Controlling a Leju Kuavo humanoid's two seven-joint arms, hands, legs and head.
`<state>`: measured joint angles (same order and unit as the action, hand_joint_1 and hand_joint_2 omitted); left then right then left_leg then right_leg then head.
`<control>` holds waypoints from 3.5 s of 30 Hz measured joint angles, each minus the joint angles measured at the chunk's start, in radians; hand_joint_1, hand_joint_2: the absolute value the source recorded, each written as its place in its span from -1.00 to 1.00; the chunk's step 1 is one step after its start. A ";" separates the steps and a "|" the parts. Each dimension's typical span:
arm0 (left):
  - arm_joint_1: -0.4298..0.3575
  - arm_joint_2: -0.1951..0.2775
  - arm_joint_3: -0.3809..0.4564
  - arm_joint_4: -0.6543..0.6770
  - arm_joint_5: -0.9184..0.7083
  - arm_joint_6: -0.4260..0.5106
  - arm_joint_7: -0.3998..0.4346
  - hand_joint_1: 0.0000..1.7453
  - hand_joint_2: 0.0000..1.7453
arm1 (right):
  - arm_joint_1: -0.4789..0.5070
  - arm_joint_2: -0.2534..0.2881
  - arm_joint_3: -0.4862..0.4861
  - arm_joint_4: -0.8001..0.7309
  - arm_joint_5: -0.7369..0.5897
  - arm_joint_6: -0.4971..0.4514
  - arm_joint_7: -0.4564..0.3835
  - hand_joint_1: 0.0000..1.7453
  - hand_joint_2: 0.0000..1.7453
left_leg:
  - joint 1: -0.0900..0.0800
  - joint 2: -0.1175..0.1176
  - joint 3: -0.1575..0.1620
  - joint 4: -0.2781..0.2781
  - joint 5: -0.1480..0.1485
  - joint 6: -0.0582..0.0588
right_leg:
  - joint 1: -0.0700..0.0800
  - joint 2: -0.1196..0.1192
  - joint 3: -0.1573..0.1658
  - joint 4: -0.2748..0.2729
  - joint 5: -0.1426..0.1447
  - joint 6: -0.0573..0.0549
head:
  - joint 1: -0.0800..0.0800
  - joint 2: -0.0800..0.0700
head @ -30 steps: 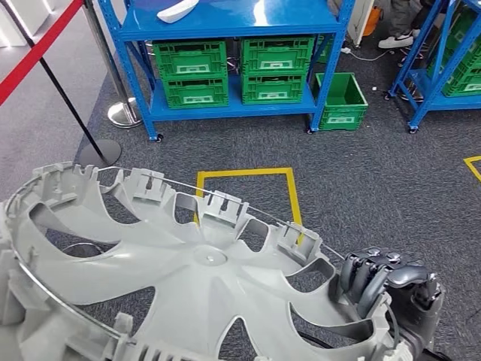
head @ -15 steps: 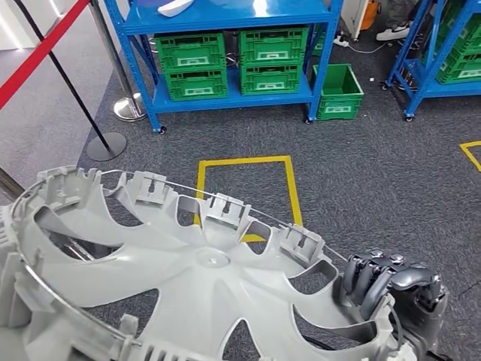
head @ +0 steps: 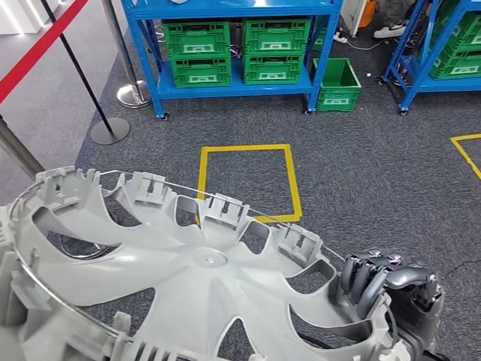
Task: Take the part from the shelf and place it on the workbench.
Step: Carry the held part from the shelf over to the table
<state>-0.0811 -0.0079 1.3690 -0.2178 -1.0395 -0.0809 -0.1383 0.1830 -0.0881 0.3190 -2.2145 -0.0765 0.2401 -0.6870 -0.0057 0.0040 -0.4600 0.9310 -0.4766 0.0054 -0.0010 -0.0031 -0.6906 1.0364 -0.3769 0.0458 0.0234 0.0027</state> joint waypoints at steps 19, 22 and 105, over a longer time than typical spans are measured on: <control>0.004 -0.008 0.000 0.000 0.002 0.003 0.002 -1.00 -1.00 | -0.005 -0.001 -0.003 -0.002 0.004 -0.009 -0.001 1.00 1.00 | 0.006 -0.001 -0.238 0.303 -0.065 -0.058 | 0.002 0.007 0.132 -0.054 -0.050 -0.048 | -0.002 0.000; 0.004 -0.010 0.000 0.000 0.002 0.005 0.002 -1.00 -1.00 | -0.006 -0.002 -0.012 -0.002 -0.018 0.017 -0.001 1.00 1.00 | 0.007 -0.010 -0.171 0.271 0.013 -0.053 | 0.002 0.021 0.088 -0.053 -0.014 -0.041 | -0.002 0.000; 0.006 -0.057 0.003 0.000 -0.017 0.082 -0.104 -1.00 -1.00 | 0.198 -0.025 -0.355 -0.055 -0.016 0.010 -0.006 1.00 1.00 | 0.000 0.092 -0.057 0.059 -0.011 -0.037 | 0.001 -0.016 0.086 -0.005 -0.054 -0.025 | 0.014 0.000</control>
<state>-0.0751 -0.0649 1.3721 -0.2181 -1.0564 0.0012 -0.2426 0.3812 -0.1133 -0.0357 -2.2696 -0.0924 0.2503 -0.6934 -0.0055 0.0961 -0.5173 0.9897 -0.4878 -0.0315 0.0002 -0.0190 -0.6045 1.0311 -0.4311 0.0211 0.0370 0.0027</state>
